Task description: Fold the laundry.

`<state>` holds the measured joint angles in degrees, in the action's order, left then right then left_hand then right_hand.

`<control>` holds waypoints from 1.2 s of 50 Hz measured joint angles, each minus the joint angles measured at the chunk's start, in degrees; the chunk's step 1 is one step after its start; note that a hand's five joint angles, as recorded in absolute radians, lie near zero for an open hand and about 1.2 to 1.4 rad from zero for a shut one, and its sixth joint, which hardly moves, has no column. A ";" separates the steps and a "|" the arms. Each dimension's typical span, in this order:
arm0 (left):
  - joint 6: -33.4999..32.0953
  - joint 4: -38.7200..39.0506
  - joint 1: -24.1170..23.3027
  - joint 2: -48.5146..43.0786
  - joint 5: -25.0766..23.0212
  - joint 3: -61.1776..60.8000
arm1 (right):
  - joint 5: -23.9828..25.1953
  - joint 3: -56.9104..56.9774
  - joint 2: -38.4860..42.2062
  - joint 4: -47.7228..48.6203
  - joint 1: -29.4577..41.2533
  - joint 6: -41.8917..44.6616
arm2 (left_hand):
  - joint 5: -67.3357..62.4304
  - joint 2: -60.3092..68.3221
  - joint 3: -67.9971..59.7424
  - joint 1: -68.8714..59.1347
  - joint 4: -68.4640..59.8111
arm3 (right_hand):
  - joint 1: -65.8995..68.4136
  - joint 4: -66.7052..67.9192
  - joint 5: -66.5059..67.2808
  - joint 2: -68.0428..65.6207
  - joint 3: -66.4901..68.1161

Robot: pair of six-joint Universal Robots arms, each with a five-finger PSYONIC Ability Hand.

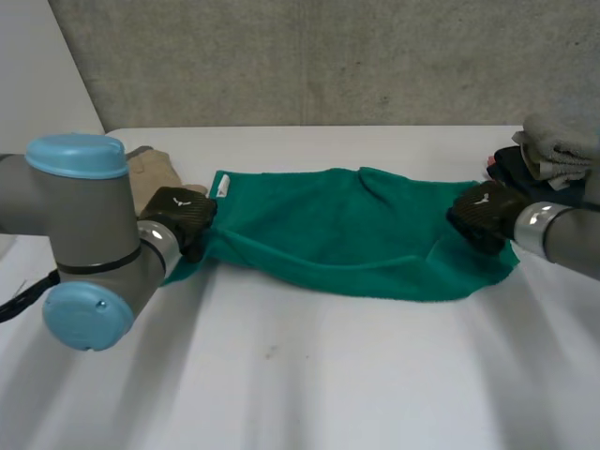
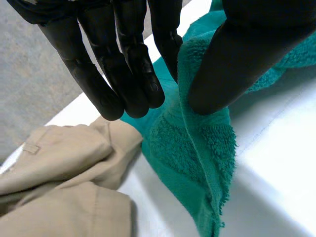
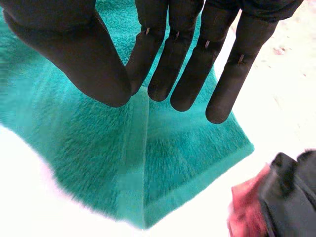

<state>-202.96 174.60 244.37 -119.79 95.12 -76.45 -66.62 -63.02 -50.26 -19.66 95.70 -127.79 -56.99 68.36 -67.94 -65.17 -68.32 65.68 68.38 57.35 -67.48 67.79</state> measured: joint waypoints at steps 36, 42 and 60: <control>-5.32 1.86 -1.34 5.49 -1.42 -1.19 | 2.04 5.10 8.75 2.50 4.81 5.59 | 0.04 -0.92 0.16 0.00 1.23 | -34.07 -36.71 -35.32 35.83 -36.29; -5.32 1.82 -1.03 5.31 -1.42 -1.21 | 0.74 6.52 10.18 2.64 4.93 6.22 | 0.05 -1.07 0.16 0.00 1.25 | -29.94 -33.01 -31.68 32.01 -32.22; -5.37 1.80 -0.14 5.50 -1.37 -1.59 | -0.23 4.44 8.88 2.65 3.65 6.41 | 0.22 -1.36 0.92 0.00 1.52 | -27.88 -28.69 -27.36 27.97 -28.00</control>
<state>-208.33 176.39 244.23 -114.29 93.75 -78.04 -66.86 -58.58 -41.37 -17.01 99.35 -121.38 -56.77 67.00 -67.02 -65.16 -66.80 37.79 39.68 29.99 -39.51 39.79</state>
